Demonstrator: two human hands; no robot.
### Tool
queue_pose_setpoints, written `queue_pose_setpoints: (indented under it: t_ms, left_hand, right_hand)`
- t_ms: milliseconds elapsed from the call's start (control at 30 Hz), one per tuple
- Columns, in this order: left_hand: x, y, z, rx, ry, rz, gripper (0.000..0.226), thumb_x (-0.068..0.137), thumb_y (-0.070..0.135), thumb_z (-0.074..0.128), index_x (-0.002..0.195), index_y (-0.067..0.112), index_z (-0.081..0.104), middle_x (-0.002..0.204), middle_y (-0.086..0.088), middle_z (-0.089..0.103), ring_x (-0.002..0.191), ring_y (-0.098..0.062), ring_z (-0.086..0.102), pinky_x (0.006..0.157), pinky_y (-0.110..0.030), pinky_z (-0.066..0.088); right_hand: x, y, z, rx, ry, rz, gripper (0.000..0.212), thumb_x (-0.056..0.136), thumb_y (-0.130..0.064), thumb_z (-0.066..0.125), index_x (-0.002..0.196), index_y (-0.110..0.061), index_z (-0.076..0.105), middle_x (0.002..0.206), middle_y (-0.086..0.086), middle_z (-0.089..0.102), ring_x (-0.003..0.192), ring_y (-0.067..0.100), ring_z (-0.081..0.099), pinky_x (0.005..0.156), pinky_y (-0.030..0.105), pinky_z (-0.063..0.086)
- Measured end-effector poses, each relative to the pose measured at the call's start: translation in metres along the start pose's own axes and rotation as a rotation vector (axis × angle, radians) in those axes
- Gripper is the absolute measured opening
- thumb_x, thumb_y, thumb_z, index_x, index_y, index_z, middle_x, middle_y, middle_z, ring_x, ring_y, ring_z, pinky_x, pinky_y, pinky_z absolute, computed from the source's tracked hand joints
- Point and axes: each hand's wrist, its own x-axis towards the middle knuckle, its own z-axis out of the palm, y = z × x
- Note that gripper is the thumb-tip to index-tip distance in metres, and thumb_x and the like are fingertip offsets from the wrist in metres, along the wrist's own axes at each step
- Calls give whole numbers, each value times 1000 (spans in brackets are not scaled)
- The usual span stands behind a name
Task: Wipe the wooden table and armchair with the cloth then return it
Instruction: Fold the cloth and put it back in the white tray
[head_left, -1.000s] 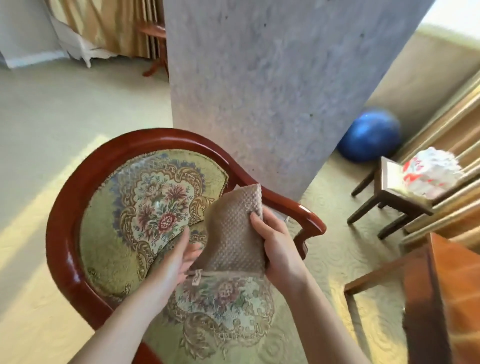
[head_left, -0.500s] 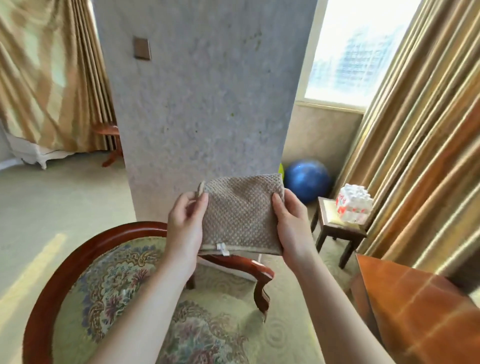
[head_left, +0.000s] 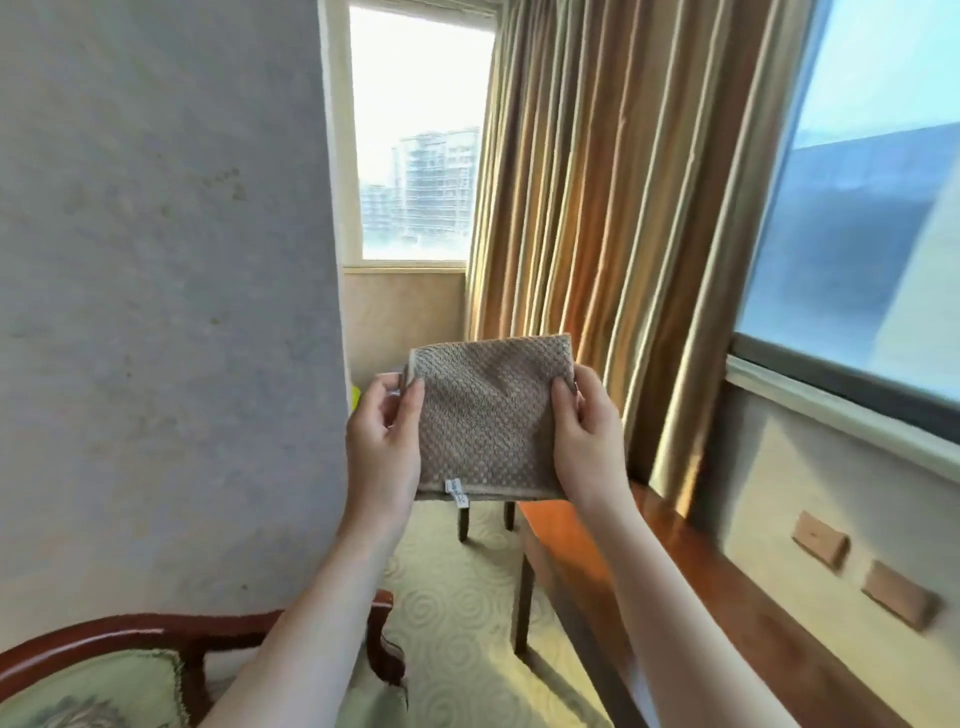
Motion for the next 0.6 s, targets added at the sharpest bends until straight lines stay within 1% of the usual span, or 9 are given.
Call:
queue_pose_setpoints:
  t_ms: [67,133,200,233,300,367,433,500,600]
  left_hand:
    - [-11,4,23,-47,-98,-10,11,94,26,53,86,22,58,80,-3,64,74,-12,57,70,-34,45]
    - [-28,7,48,-90,-198,-14,11,94,28,53,83,27,56,82,-2,63,76,-13,58,71,-35,46]
    - [-52,9,75,-110,-283,-2,10,93,30,53,84,28,56,82,2,62,76,-10,57,70,-31,45]
    - [-66,11,89,-117,-319,7,9,93,32,53,87,27,58,82,4,62,76,-9,57,69,-29,43]
    - [-98,21,117,-154,-397,8,13,92,35,53,95,24,60,87,-1,64,80,-14,58,71,-30,44]
    - [-135,36,144,-194,-480,15,20,93,33,54,101,19,64,90,-3,64,83,-18,57,73,-31,44]
    - [-175,57,168,-245,-565,1,25,93,30,54,106,12,66,90,-2,64,82,-15,58,74,-27,44]
    - [-217,81,190,-318,-645,-28,26,93,27,55,110,10,66,91,-1,65,82,-10,60,74,-18,46]
    - [-284,122,221,-409,-755,-38,21,93,24,55,109,14,65,87,3,66,79,-8,62,69,-19,47]
  right_hand:
    - [-14,-7,-32,-57,108,18,18,100,-14,44,107,-8,59,89,-3,65,86,11,60,76,25,46]
    - [-33,-15,-63,-145,235,15,15,99,-13,45,103,-11,59,86,-8,63,80,-2,58,74,16,44]
    - [-56,-22,-98,-248,350,13,15,99,-11,46,104,-13,60,84,-16,61,77,-14,56,69,4,40]
    - [-68,-26,-116,-288,397,23,17,98,-10,46,107,-12,60,86,-16,62,79,-14,57,71,4,40]
    - [-94,-39,-155,-379,489,48,20,98,-9,47,111,-10,61,96,-7,67,85,-6,59,78,9,42]
    - [-121,-54,-197,-459,567,56,21,98,-9,47,113,-8,62,101,-2,68,89,-2,59,81,10,43]
    - [-152,-74,-238,-509,635,76,22,98,-10,48,115,-8,61,104,-3,69,90,-6,60,84,12,45]
    - [-184,-96,-280,-570,703,75,22,98,-9,47,115,-7,61,102,-5,68,88,-13,59,83,10,44]
    - [-235,-128,-340,-659,815,74,21,98,-7,47,112,-5,62,97,-9,66,86,-16,57,80,4,42]
